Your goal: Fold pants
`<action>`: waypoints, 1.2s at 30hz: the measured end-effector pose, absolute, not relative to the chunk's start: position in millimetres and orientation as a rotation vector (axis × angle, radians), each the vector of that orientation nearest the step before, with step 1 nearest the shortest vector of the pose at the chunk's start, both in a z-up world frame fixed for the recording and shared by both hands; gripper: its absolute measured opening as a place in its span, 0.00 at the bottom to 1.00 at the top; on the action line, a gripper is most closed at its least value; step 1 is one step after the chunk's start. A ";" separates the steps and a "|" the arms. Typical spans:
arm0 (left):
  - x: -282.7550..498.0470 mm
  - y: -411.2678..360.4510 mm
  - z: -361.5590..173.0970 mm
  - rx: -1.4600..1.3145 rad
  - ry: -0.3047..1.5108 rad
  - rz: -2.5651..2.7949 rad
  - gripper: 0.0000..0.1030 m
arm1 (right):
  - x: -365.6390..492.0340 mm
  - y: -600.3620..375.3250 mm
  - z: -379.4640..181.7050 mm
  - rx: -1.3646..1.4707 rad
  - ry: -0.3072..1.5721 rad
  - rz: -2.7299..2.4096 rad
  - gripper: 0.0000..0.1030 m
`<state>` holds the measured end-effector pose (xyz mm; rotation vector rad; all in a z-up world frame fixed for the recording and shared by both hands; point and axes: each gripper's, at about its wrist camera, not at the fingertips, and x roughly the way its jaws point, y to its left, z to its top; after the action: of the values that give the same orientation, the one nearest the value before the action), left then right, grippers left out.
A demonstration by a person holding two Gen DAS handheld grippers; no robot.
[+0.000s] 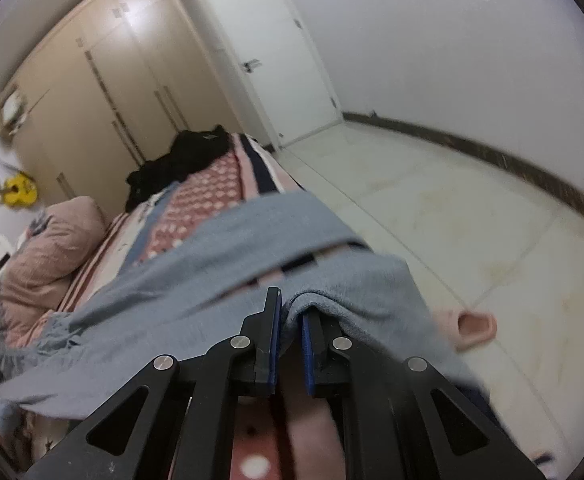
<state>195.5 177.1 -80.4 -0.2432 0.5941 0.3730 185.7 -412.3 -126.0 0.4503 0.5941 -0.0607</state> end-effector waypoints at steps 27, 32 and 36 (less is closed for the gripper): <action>479.3 186.6 -120.1 -0.053 0.955 0.386 0.05 | 460.2 -377.7 -117.0 0.126 0.908 -0.116 0.03; 493.5 186.9 -133.1 -0.036 0.953 0.423 0.37 | 485.0 -374.1 -139.1 0.116 0.929 -0.137 0.04; 489.9 188.9 -121.6 -0.011 0.858 0.451 0.86 | 495.3 -372.6 -155.4 0.118 0.981 -0.131 0.08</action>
<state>489.9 188.9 -121.6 -0.0106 0.8584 0.4506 495.3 -372.6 -155.4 0.1175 0.9806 -0.1309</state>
